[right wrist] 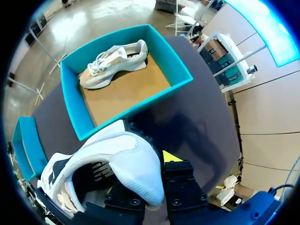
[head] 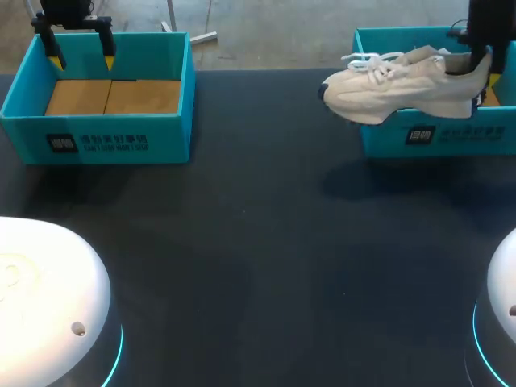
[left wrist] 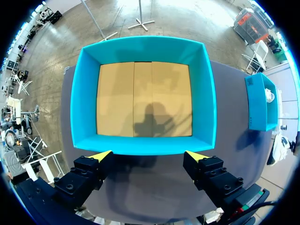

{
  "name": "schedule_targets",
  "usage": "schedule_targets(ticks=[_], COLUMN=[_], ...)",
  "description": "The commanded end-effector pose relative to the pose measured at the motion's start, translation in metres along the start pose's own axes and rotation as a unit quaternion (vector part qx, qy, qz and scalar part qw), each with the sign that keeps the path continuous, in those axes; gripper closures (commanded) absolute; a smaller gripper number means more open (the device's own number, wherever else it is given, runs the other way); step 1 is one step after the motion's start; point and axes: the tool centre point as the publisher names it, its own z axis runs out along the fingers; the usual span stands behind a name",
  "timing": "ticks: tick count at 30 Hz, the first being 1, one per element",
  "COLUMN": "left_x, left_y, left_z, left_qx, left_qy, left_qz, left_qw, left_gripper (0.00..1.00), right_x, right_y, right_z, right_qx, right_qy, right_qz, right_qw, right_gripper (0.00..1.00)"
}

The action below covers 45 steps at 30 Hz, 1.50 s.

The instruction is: Take the shoe out of the shoebox, open the shoe tongue, remove and reinsert the insole, then place the shoe into the shoebox

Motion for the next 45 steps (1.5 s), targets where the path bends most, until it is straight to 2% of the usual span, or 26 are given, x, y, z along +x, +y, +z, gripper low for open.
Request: schedule_targets(ticks=[1, 15, 18, 34, 45], left_x=[0.0, 0.0, 0.0, 0.0, 0.0], left_y=[0.0, 0.0, 0.0, 0.0, 0.0], left_z=[0.0, 0.0, 0.0, 0.0, 0.0], left_qx=[0.0, 0.0, 0.0, 0.0, 0.0], left_qy=[0.0, 0.0, 0.0, 0.0, 0.0], left_qz=[0.0, 0.0, 0.0, 0.0, 0.0], left_qw=[1.0, 1.0, 1.0, 1.0, 1.0], left_gripper=[0.0, 0.0, 0.0, 0.0, 0.0], right_x=[0.008, 0.036, 0.04, 0.065, 0.085], right_y=[-0.026, -0.105, -0.119, -0.196, -0.26], right_z=[-0.006, -0.006, -0.007, -0.018, -0.006], right_qx=[-0.016, -0.01, -0.019, -0.017, -0.009], right_qy=[-0.002, -0.017, -0.028, -0.035, -0.04], right_qz=[-0.001, -0.004, 0.003, -0.009, -0.029], right_qw=[1.0, 1.0, 0.999, 0.999, 0.999], right_gripper=[1.0, 1.0, 1.0, 1.0, 1.0])
